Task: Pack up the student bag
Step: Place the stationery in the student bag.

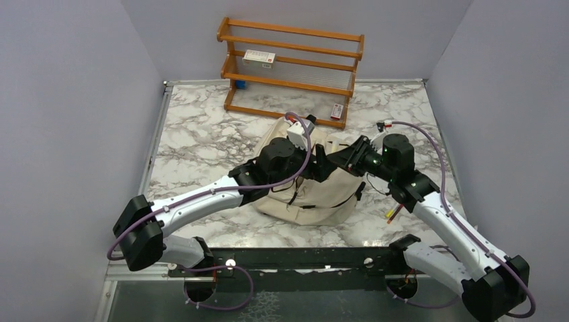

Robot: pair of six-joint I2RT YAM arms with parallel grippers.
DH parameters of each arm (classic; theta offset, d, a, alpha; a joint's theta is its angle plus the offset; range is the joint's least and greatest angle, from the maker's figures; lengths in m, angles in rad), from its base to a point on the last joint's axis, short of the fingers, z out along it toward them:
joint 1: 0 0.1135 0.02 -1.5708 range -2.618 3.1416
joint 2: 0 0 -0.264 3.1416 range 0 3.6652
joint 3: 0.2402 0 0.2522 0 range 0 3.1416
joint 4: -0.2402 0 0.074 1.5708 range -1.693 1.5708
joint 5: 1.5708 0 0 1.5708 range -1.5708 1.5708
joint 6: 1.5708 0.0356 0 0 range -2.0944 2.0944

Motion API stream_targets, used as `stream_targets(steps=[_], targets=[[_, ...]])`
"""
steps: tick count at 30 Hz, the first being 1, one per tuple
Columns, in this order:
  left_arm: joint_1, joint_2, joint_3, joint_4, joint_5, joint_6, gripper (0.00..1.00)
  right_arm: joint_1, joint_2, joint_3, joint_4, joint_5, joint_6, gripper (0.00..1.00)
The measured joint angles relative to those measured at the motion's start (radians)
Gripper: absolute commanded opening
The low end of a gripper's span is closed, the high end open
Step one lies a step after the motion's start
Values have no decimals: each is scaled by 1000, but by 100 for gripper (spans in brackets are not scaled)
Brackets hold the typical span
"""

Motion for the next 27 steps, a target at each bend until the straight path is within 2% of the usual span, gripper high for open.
stream_targets(steps=[3,11,17,22,25,27], targets=[[0,16,11,3,16,-2,66,35,15,6,0,30,9,1],[0,33,11,5,58,-9,50,55,20,13,16,51,15,1],[0,40,11,19,81,-10,24,58,21,13,18,51,14,8],[10,55,11,17,80,-11,7,57,20,13,15,61,-3,19],[11,55,11,18,80,-14,4,57,17,13,14,63,-15,30],[11,55,11,18,81,-14,2,57,13,13,9,66,-23,42]])
